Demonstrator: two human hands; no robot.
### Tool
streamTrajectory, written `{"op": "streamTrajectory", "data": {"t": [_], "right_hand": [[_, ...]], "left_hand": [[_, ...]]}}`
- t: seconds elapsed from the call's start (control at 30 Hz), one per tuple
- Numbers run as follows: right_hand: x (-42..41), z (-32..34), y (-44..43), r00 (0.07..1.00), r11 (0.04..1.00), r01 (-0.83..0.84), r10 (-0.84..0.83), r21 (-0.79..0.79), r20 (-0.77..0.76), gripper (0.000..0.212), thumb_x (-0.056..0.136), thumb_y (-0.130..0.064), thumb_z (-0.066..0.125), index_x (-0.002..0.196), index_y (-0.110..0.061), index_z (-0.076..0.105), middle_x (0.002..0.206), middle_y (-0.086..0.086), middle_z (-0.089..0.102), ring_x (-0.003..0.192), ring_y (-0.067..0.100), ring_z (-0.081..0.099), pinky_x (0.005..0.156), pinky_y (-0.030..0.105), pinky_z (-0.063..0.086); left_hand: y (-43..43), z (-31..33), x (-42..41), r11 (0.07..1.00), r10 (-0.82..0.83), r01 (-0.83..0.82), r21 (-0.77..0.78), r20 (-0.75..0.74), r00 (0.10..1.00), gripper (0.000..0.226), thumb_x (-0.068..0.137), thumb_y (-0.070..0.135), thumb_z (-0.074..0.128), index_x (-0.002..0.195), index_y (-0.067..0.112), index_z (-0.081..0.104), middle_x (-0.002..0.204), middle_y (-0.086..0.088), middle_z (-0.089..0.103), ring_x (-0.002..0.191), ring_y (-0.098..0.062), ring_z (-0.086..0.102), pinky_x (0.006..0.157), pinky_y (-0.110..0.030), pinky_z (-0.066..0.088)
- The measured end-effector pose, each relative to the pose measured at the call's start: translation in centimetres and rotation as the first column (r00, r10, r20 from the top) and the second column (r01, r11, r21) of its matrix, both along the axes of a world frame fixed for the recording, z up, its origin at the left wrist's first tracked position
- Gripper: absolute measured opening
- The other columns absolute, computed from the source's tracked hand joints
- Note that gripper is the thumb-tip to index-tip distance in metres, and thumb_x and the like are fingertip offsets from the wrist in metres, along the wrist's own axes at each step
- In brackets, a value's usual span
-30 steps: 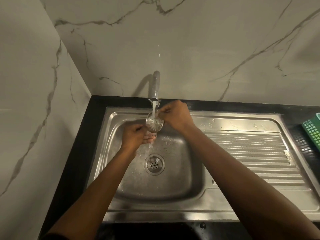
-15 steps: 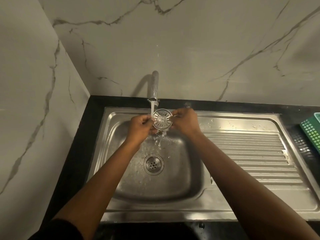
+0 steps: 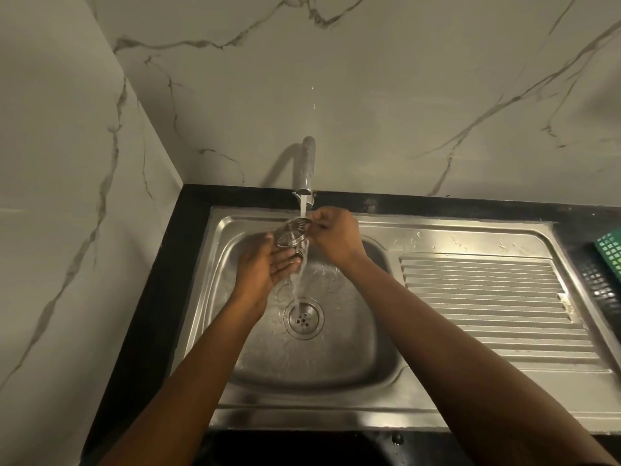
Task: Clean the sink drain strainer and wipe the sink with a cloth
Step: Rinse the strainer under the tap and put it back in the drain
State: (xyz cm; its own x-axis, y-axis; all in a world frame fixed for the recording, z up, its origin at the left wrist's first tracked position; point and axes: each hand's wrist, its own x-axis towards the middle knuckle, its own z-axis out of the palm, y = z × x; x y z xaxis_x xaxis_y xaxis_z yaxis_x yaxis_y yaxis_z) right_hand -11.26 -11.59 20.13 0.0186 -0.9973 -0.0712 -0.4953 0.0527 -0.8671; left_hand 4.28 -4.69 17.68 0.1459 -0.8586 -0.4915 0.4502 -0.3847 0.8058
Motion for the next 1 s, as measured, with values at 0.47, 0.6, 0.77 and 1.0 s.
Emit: {"op": "streamTrajectory", "data": {"t": [0.47, 0.6, 0.77, 1.0], "right_hand": [[-2.7, 0.1, 1.2, 0.790, 0.934, -0.095, -0.139, 0.343, 0.597, 0.032, 0.099, 0.015, 0.049, 0.125, 0.007, 0.066, 0.115, 0.021, 0.075, 0.100, 0.030, 0.075, 0.087, 0.039, 0.064], [-2.5, 0.1, 1.1, 0.763, 0.906, -0.090, -0.204, 0.414, 0.614, 0.026, 0.102, 0.004, 0.057, 0.126, 0.009, 0.064, 0.119, 0.028, 0.073, 0.099, 0.032, 0.073, 0.095, 0.045, 0.061], [-1.6, 0.3, 0.7, 0.826, 0.924, -0.126, -0.104, 0.361, 0.554, 0.023, 0.095, 0.005, 0.068, 0.118, 0.006, 0.070, 0.106, 0.022, 0.078, 0.088, 0.028, 0.077, 0.074, 0.032, 0.065], [0.2, 0.9, -0.4, 0.884, 0.951, -0.122, -0.027, 0.285, 0.467, 0.014, 0.091, 0.002, 0.075, 0.100, -0.008, 0.078, 0.091, 0.009, 0.081, 0.079, 0.023, 0.078, 0.069, 0.033, 0.064]], "left_hand": [[-2.9, 0.0, 0.3, 0.999, -0.027, 0.017, -0.050, -0.214, 0.976, 0.036, 0.092, -0.006, 0.067, 0.125, 0.007, 0.067, 0.097, -0.010, 0.081, 0.081, -0.015, 0.077, 0.072, -0.025, 0.064], [-3.1, -0.2, 0.4, 0.994, -0.089, 0.076, -0.082, -0.176, 0.980, 0.039, 0.094, -0.004, 0.063, 0.131, 0.010, 0.067, 0.108, -0.010, 0.080, 0.089, -0.017, 0.077, 0.077, -0.027, 0.063], [-2.7, -0.7, 0.9, 0.992, -0.104, 0.091, -0.085, -0.160, 0.982, 0.031, 0.099, 0.001, 0.060, 0.125, 0.014, 0.069, 0.108, -0.008, 0.080, 0.089, -0.018, 0.077, 0.082, -0.034, 0.063], [-2.1, -1.3, 1.6, 1.000, -0.027, 0.024, -0.019, -0.179, 0.983, 0.015, 0.103, 0.012, 0.061, 0.112, 0.008, 0.071, 0.106, -0.015, 0.080, 0.097, -0.026, 0.078, 0.091, -0.042, 0.063]]}}
